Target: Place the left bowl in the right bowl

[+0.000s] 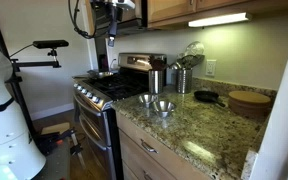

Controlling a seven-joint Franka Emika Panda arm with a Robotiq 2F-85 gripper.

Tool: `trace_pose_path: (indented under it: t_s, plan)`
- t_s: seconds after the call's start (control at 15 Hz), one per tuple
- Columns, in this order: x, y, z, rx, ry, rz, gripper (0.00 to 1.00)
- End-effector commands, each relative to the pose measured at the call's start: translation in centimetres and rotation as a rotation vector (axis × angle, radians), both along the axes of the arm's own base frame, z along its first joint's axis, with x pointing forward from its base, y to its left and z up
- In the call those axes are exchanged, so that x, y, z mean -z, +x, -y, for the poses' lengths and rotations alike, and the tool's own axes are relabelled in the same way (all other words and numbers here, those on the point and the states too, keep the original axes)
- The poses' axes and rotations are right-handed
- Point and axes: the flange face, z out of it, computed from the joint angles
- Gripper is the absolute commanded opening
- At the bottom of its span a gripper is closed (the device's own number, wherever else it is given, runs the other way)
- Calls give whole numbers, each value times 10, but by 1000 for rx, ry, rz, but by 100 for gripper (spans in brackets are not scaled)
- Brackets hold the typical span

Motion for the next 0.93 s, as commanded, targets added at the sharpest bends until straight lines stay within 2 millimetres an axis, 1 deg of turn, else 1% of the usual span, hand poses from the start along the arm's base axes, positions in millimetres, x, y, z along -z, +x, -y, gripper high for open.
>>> trace_pose_path:
  t_s: [0.0, 0.33, 0.53, 0.67, 0.87]
  plan:
    - [-1, 0, 0, 0, 0, -1, 100]
    - [-1, 0, 0, 0, 0, -1, 100]
    - [8, 14, -3, -41, -5, -2, 100]
    - [17, 28, -6, -73, -20, 3, 100]
    - [37, 54, -11, -106, -50, 31, 100]
